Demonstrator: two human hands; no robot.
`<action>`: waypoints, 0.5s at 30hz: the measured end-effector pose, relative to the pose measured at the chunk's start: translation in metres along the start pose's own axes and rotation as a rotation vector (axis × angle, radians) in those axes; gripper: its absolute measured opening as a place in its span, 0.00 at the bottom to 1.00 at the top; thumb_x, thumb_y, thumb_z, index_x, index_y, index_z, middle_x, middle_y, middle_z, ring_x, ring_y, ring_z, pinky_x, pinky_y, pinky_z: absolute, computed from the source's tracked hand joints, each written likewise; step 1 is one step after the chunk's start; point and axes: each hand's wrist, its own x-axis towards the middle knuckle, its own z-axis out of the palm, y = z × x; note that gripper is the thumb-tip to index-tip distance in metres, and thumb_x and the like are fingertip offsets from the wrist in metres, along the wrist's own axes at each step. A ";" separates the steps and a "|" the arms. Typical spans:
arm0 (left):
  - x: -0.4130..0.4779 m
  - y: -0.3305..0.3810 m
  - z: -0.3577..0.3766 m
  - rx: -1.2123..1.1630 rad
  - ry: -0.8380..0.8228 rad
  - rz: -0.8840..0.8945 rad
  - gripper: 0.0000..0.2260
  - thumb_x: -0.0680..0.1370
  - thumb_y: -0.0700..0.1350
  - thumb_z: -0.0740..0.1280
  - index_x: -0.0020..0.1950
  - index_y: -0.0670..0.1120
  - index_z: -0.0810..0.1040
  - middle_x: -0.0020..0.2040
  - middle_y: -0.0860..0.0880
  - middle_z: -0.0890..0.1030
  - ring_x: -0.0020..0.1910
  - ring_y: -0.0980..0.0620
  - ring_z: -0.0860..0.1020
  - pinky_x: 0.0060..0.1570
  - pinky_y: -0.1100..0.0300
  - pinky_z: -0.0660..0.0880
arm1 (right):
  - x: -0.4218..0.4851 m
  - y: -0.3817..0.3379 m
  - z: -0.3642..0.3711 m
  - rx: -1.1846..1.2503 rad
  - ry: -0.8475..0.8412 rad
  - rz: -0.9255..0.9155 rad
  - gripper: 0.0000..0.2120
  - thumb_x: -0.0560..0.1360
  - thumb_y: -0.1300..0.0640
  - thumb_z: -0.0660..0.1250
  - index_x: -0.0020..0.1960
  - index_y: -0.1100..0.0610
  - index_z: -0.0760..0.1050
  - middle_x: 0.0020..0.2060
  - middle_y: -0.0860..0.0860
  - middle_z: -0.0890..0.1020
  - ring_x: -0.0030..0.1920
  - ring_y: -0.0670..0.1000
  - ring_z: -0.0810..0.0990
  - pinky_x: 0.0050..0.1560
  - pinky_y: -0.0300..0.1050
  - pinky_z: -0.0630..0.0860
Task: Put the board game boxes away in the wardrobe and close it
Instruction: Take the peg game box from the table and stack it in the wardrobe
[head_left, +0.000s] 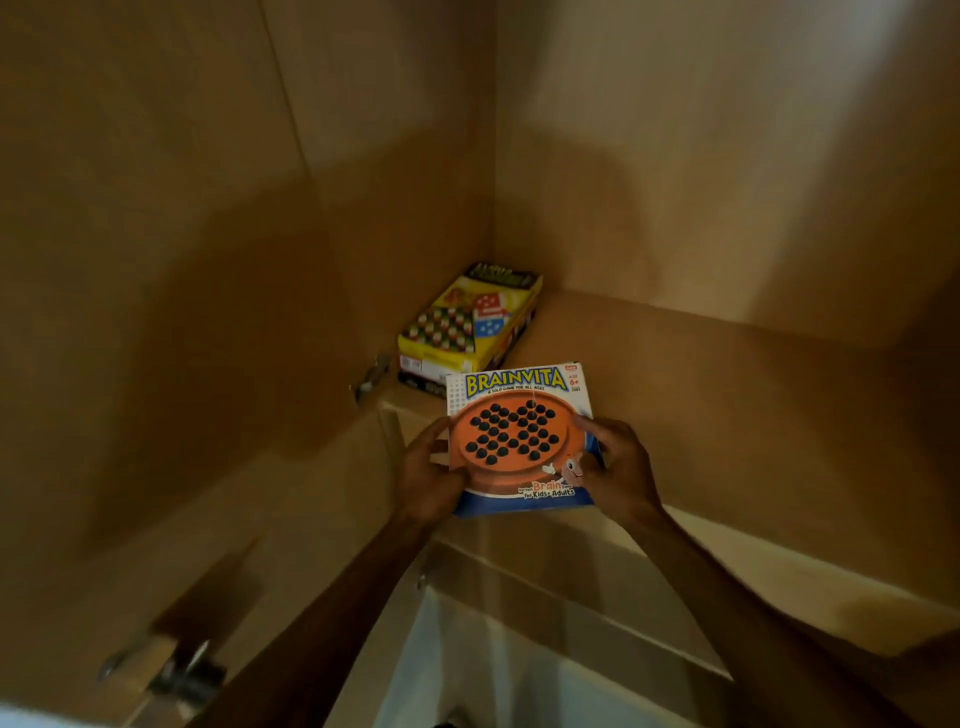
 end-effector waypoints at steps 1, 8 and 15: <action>0.023 0.006 0.002 0.018 -0.006 0.029 0.28 0.70 0.32 0.71 0.67 0.52 0.75 0.58 0.47 0.80 0.55 0.46 0.80 0.49 0.49 0.82 | 0.020 -0.003 0.002 -0.004 0.025 0.003 0.23 0.73 0.71 0.66 0.66 0.58 0.75 0.61 0.55 0.74 0.59 0.48 0.74 0.52 0.31 0.74; 0.141 0.054 0.019 0.134 -0.085 0.154 0.16 0.77 0.38 0.69 0.64 0.44 0.77 0.63 0.47 0.78 0.63 0.47 0.76 0.53 0.63 0.77 | 0.139 -0.013 0.016 -0.045 0.095 0.011 0.19 0.75 0.66 0.67 0.65 0.58 0.75 0.62 0.58 0.75 0.62 0.56 0.76 0.59 0.49 0.77; 0.212 0.085 0.012 0.404 -0.407 0.102 0.32 0.68 0.43 0.79 0.69 0.47 0.73 0.67 0.46 0.76 0.66 0.46 0.74 0.58 0.67 0.72 | 0.206 -0.012 0.028 -0.071 0.045 -0.043 0.12 0.74 0.70 0.66 0.55 0.63 0.81 0.55 0.59 0.78 0.53 0.53 0.79 0.44 0.34 0.75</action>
